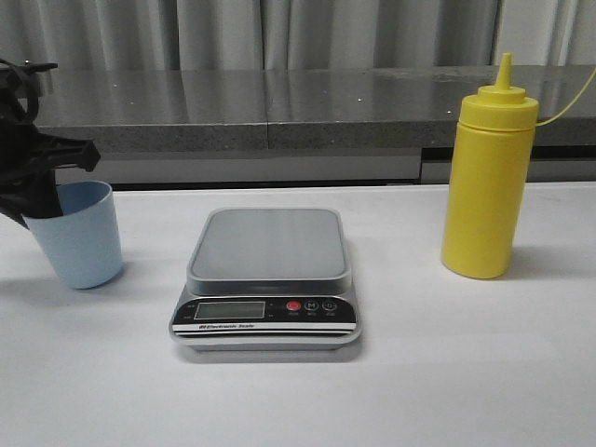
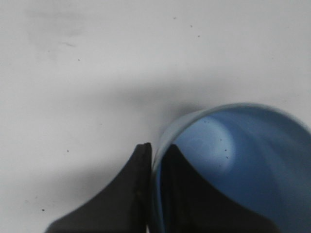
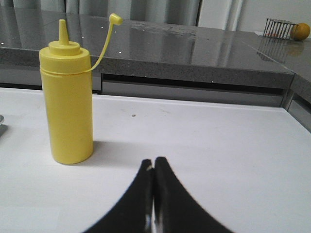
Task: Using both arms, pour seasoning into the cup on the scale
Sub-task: 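Lift the blue cup with the left gripper and lower it onto the scale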
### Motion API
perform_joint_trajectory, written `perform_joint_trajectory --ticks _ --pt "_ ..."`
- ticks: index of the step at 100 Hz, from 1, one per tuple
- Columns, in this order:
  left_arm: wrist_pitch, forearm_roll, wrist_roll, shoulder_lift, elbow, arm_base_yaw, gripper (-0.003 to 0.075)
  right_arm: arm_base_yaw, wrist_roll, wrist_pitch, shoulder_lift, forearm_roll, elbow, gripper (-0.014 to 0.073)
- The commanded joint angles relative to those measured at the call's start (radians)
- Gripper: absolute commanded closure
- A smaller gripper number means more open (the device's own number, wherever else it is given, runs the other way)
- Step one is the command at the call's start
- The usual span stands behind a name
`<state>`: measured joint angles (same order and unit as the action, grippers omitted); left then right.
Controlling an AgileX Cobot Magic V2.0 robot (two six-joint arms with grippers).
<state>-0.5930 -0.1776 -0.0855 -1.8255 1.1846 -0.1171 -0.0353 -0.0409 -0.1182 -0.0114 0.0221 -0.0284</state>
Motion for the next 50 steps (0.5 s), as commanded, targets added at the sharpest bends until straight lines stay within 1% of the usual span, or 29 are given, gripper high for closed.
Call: perform_joint_trajectory --ticks 1,12,23,36,50 --pt "0.027 -0.009 -0.002 0.073 0.062 -0.014 0.0741 -0.005 -0.009 0.079 -0.018 -0.002 0.019 0.0654" --pt "0.015 -0.009 -0.002 0.098 0.121 -0.04 0.0741 -0.005 -0.009 0.079 -0.018 -0.002 0.019 0.0654" --pt "-0.014 -0.009 -0.002 0.106 0.193 -0.087 0.0741 -0.005 -0.009 0.079 -0.018 -0.002 0.019 0.0654" --pt "-0.033 -0.009 -0.013 0.106 0.271 -0.169 0.0741 -0.005 -0.009 0.079 -0.018 -0.002 0.019 0.0654" --pt "-0.029 -0.009 -0.059 0.094 0.309 -0.256 0.0741 -0.005 -0.009 0.079 -0.018 -0.002 0.019 0.0654"
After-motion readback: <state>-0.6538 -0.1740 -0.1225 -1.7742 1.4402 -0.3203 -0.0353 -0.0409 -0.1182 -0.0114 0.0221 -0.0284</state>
